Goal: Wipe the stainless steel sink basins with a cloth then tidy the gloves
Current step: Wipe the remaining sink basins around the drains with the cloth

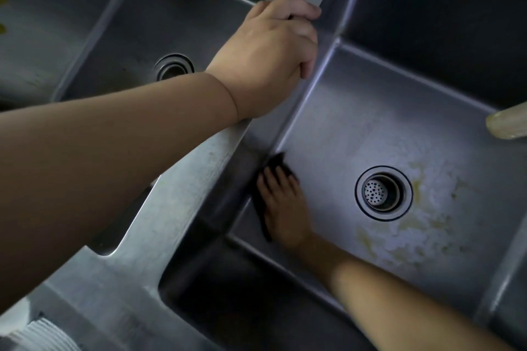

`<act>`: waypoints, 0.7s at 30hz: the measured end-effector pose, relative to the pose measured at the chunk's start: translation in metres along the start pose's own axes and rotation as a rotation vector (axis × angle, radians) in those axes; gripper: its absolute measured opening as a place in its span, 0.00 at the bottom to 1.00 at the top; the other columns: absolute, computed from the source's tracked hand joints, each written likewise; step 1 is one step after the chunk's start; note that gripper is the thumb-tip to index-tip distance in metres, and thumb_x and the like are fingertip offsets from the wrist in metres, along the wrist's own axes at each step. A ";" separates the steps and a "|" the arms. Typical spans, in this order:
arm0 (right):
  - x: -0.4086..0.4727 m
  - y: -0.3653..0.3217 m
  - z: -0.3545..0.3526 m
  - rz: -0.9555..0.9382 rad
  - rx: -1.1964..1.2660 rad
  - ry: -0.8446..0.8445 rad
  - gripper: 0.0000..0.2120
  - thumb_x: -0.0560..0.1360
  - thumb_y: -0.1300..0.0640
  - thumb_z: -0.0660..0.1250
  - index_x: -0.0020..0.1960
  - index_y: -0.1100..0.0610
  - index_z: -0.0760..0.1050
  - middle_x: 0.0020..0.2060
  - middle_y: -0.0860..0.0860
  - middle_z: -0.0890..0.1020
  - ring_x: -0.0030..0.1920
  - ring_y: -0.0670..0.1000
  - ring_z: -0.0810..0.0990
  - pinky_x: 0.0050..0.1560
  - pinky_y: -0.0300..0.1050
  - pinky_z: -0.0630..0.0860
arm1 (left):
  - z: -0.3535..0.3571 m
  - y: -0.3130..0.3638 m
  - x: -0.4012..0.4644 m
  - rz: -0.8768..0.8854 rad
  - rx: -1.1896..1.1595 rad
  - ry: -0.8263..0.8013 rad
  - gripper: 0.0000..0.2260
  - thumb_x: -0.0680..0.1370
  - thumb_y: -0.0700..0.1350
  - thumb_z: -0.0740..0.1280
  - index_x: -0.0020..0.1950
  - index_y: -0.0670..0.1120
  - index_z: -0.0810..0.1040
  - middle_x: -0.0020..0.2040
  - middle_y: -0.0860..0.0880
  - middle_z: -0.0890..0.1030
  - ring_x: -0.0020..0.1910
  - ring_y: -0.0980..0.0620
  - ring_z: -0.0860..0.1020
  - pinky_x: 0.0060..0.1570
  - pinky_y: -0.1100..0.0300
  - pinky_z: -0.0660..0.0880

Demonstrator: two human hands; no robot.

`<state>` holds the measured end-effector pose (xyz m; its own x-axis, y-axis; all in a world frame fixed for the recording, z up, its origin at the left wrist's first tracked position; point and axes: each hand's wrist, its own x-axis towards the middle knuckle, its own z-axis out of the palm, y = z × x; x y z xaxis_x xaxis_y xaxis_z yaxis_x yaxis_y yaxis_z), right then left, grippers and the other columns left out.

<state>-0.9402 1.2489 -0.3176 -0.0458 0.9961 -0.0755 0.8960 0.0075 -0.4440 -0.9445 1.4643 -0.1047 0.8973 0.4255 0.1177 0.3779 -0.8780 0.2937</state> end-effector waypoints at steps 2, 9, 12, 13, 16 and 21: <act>-0.026 -0.016 0.012 -0.232 -0.002 -0.074 0.24 0.73 0.54 0.63 0.69 0.55 0.70 0.68 0.57 0.72 0.69 0.60 0.69 0.70 0.58 0.62 | 0.000 0.001 -0.001 0.001 0.002 -0.001 0.12 0.73 0.39 0.59 0.39 0.46 0.82 0.50 0.53 0.82 0.68 0.49 0.68 0.60 0.61 0.56; -0.049 -0.010 0.005 -0.525 -0.007 -0.211 0.19 0.77 0.53 0.59 0.68 0.48 0.72 0.69 0.50 0.72 0.70 0.55 0.69 0.69 0.56 0.64 | -0.004 0.005 -0.003 -0.011 0.010 -0.024 0.12 0.73 0.40 0.59 0.39 0.46 0.82 0.50 0.51 0.82 0.68 0.48 0.68 0.61 0.58 0.58; -0.087 0.012 -0.006 -0.516 -0.005 -0.252 0.20 0.76 0.53 0.62 0.68 0.48 0.71 0.69 0.50 0.71 0.71 0.55 0.67 0.70 0.55 0.64 | -0.005 0.005 -0.003 -0.031 0.013 -0.034 0.11 0.73 0.39 0.60 0.39 0.45 0.82 0.51 0.51 0.82 0.68 0.49 0.67 0.63 0.57 0.60; -0.106 0.025 -0.012 -0.512 -0.024 -0.267 0.21 0.76 0.53 0.62 0.69 0.48 0.71 0.70 0.50 0.71 0.71 0.55 0.67 0.70 0.54 0.63 | -0.005 0.005 -0.002 -0.036 0.014 -0.038 0.11 0.74 0.39 0.60 0.40 0.45 0.82 0.52 0.51 0.82 0.69 0.50 0.67 0.63 0.57 0.59; -0.172 0.067 -0.033 -0.496 -0.129 -0.268 0.20 0.78 0.55 0.58 0.70 0.46 0.68 0.70 0.50 0.70 0.70 0.55 0.69 0.72 0.53 0.58 | -0.006 0.006 -0.002 -0.027 0.020 -0.047 0.11 0.74 0.40 0.60 0.40 0.45 0.82 0.51 0.52 0.82 0.69 0.49 0.67 0.63 0.56 0.59; -0.193 0.068 -0.045 -0.369 -0.252 -0.315 0.34 0.64 0.52 0.69 0.70 0.45 0.68 0.70 0.51 0.70 0.70 0.58 0.68 0.71 0.57 0.56 | -0.007 0.005 -0.002 -0.001 0.011 -0.019 0.09 0.73 0.37 0.62 0.39 0.44 0.81 0.49 0.50 0.83 0.67 0.48 0.68 0.62 0.54 0.60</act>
<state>-0.8505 1.0613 -0.2931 -0.4727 0.8490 -0.2361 0.8716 0.4110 -0.2672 -0.9458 1.4602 -0.0970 0.9013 0.4218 0.0991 0.3807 -0.8801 0.2836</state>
